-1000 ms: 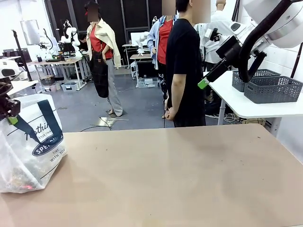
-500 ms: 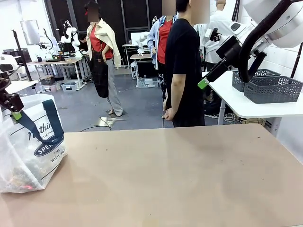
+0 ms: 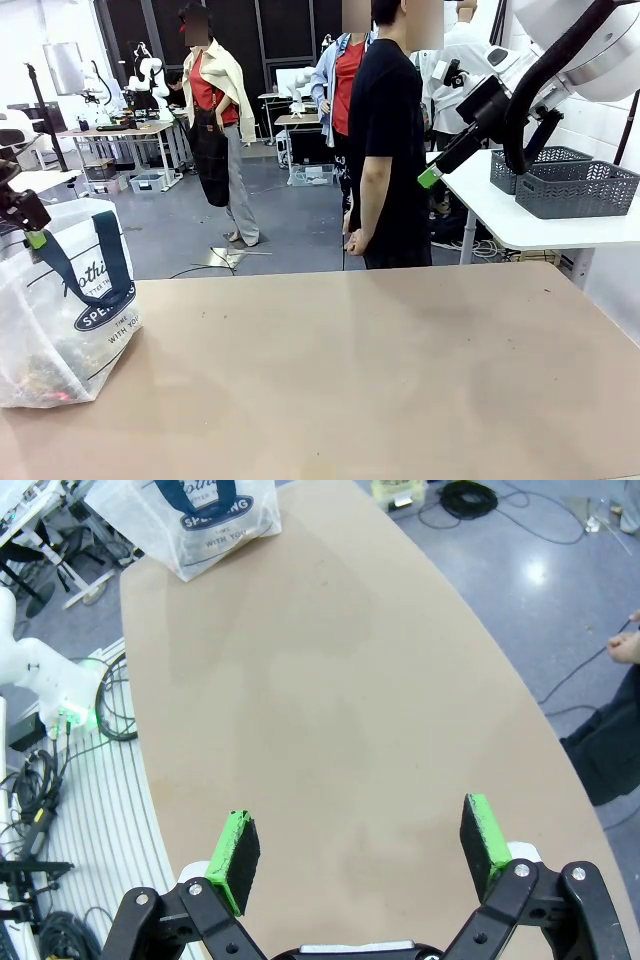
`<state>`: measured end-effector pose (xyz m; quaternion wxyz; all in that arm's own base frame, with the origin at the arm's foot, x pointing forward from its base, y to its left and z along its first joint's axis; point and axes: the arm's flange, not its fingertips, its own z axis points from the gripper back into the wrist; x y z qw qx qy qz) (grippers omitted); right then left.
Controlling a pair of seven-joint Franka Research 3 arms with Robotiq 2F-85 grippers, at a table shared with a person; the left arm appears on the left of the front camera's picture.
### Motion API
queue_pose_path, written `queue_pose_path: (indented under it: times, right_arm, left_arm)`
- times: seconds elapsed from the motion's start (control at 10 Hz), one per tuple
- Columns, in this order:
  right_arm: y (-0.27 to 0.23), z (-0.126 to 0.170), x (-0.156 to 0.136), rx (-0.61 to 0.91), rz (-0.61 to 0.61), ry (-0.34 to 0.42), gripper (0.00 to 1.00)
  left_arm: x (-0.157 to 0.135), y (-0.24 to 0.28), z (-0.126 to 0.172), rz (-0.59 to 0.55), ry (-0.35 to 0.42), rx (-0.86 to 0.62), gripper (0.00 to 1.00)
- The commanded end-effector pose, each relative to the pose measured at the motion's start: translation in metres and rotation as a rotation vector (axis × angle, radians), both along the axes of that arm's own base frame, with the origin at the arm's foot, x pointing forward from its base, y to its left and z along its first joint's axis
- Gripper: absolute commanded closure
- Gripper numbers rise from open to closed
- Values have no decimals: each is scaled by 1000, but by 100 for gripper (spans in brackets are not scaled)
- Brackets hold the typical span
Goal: Transfer purchased items from the store into the shopping bag.
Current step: Move the Reusable shopping bag to the right side of the table.
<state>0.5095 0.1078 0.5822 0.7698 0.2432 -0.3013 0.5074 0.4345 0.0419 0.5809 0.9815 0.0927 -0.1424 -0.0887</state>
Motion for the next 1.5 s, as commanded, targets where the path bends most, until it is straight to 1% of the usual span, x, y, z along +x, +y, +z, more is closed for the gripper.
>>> queue_pose_path:
  times: [0.0, 0.3, 0.4, 0.5, 0.7, 0.8, 0.9, 1.0, 1.1, 1.2, 1.4]
  right_arm:
    - [1, -2, 0, -2, 8, 0, 0]
    - [1, -2, 0, -2, 8, 0, 0]
    - [1, -2, 0, -2, 8, 0, 0]
    - [1, -2, 0, -2, 8, 0, 0]
    - [1, -2, 0, -2, 8, 0, 0]
    - [1, -2, 0, -2, 8, 0, 0]
    - [1, -2, 0, -2, 8, 0, 0]
    - [1, -2, 0, -2, 8, 0, 0]
    - [1, -2, 0, -2, 8, 0, 0]
    - [1, -2, 0, -2, 8, 0, 0]
    - [1, -2, 0, -2, 8, 0, 0]
  left_arm:
    - [-3, -5, 7, 11, -7, -12, 0]
    - [-7, -8, 17, 4, -19, -10, 0]
    - [-5, -5, 16, 46, -13, -31, 0]
    - [-4, -5, 13, -9, -24, 3, 0]
    - [-5, -4, 14, 5, -24, -3, 0]
    - [-3, -12, 26, -77, 0, -76, 0]
    - [0, -20, 40, -162, -20, -96, 0]
    - [5, -27, 52, -263, -17, -152, 0]
    - [12, -33, 57, -394, 27, -196, 0]
    - [19, -40, 56, -511, 47, -212, 0]
    - [31, -62, 53, -747, 51, -211, 0]
